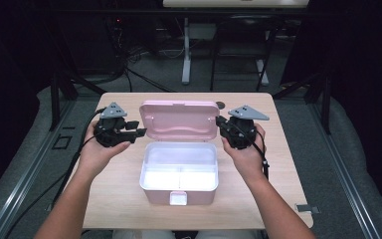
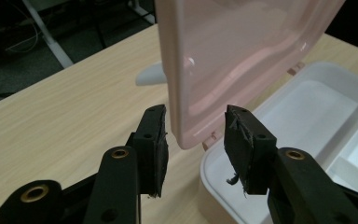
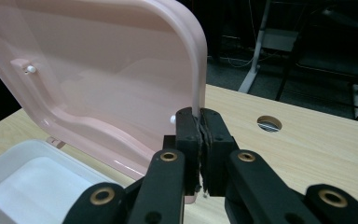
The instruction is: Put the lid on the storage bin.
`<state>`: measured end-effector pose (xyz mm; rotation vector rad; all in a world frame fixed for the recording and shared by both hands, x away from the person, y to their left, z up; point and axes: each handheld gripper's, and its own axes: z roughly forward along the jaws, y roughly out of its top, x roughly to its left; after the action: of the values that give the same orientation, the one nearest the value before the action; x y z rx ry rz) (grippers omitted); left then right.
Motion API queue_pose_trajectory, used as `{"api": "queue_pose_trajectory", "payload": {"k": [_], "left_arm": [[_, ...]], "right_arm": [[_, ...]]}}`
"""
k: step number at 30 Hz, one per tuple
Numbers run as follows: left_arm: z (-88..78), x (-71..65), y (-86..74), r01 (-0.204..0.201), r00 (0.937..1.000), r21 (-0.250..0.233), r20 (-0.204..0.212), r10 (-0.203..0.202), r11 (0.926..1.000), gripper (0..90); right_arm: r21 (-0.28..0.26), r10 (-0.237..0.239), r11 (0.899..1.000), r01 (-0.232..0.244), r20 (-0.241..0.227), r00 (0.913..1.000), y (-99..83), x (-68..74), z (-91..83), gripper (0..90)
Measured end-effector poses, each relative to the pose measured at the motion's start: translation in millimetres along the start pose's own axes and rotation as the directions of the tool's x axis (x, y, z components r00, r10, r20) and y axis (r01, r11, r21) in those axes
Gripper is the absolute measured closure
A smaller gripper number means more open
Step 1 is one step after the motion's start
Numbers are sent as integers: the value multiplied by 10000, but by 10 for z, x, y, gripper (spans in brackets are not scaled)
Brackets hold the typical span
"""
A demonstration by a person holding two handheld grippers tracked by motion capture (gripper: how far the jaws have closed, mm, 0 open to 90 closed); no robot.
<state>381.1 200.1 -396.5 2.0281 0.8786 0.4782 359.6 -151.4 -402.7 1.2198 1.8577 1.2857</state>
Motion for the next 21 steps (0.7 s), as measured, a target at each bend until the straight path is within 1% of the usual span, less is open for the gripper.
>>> {"api": "queue_pose_trajectory", "payload": {"k": [3, 5, 8, 9, 11, 16, 18, 19, 21], "left_arm": [[5, 9, 35, 34, 9996, -176, -266, -39, 9998, 590], [3, 7, 64, 78, 9995, -321, -295, -87, 9995, 590], [-14, -8, 125, -2, 9990, -592, -456, -25, 9982, 599], [-20, -11, 140, 32, 9989, -751, -461, -67, 9972, 604], [-31, -15, 170, 90, 9985, -909, -528, -139, 9958, 622], [-31, -32, 228, 41, 9987, -1128, -499, -98, 9936, 645], [-31, -44, 243, 24, 9984, -1329, -556, -99, 9911, 667], [-32, -42, 247, 63, 9984, -1454, -553, -144, 9894, 683], [-35, -30, 252, 142, 9985, -1550, -492, -220, 9878, 707]], "right_arm": [[-3, -6, 10000, 6, 0, 10000, -1, 1, -2, 871], [-9, -1, 10000, 1, -6, 10000, -3, 2, -5, 870], [-3, -10, 10000, 10, -27, 10000, -3, 5, -10, 871], [-9, -27, 10000, 27, -33, 10000, -3, 3, -10, 870], [-6, -22, 10000, 22, -32, 10000, -5, 3, -12, 870], [-12, -43, 10000, 43, -43, 10000, -10, 5, -20, 870], [-9, -33, 10000, 33, -53, 10000, -13, 6, -23, 869], [-16, -29, 10000, 29, -73, 10000, -13, 6, -23, 869], [-33, -45, 10000, 45, -75, 10000, -15, 6, -24, 869]]}}
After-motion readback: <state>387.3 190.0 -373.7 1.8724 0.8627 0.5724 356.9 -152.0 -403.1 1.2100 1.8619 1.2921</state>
